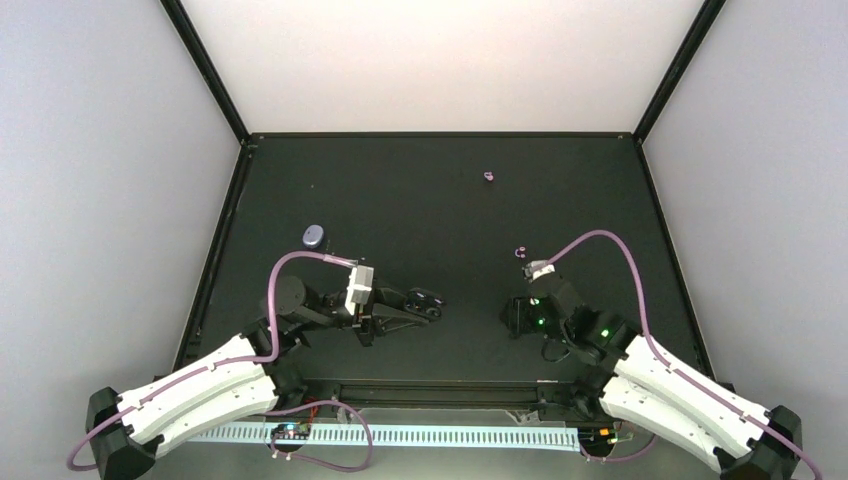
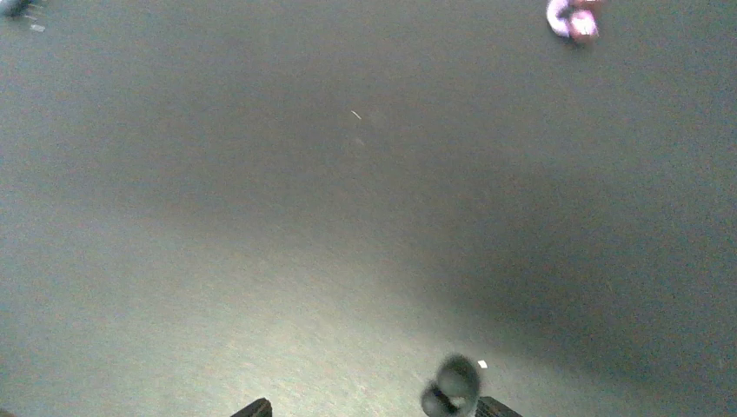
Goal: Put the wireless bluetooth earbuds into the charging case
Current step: Pick up the earbud from the center of the board.
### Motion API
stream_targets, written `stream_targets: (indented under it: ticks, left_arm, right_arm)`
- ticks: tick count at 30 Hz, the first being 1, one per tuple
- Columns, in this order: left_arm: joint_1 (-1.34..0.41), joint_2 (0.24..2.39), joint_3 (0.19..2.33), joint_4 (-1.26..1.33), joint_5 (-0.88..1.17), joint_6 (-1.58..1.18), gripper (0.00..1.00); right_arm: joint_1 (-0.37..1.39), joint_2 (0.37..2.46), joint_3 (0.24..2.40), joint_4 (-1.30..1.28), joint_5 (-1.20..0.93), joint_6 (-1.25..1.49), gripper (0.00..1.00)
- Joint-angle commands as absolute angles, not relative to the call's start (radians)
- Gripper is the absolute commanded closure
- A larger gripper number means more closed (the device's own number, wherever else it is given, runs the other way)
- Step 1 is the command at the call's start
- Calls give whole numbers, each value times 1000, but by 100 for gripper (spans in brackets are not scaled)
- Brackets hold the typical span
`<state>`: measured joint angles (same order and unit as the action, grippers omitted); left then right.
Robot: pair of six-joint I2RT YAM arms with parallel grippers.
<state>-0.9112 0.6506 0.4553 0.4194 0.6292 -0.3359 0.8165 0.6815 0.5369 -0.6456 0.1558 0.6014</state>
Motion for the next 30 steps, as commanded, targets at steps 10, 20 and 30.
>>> stream_targets:
  ticks: [10,20,30]
  left_arm:
    - [-918,604,417,445,602,-361,98]
    - [-917,581,406,433,604,-355,98]
    - [-917,588,406,439,607,-354,98]
  right_arm:
    - [789,741,420,-704,296,1006,52]
    - [776,785,325,-557,193,1003,54]
    - [774,865,325,-449,110,949,51]
